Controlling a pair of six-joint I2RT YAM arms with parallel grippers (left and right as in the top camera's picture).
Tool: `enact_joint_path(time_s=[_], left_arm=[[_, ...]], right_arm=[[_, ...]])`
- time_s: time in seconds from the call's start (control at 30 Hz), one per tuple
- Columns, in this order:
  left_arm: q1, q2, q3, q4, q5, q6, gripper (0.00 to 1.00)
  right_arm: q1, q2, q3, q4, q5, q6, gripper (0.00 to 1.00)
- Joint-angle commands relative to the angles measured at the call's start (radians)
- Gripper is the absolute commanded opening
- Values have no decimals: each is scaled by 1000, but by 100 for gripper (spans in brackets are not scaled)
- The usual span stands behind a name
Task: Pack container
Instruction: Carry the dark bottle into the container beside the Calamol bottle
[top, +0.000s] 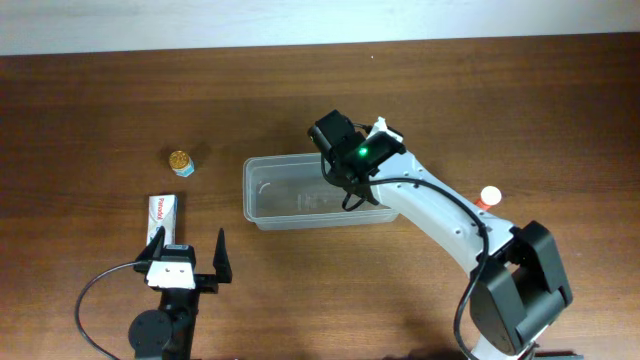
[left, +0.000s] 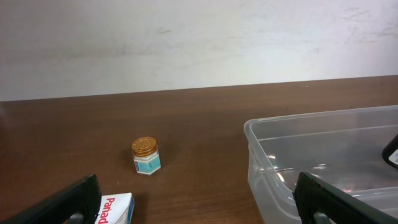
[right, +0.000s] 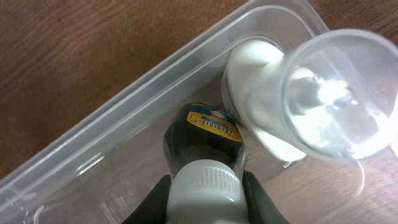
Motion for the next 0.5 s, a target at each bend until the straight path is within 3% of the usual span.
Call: enact_joint_path(time_s=[0.0,0.47], left_arm=[[5,-3,-5,-1,10,15,100],[5,-3,-5,0,10,15,99]], right_arm=[[6,24,-6,7,48,58,23],[6,52,-6,26,57,173,24]])
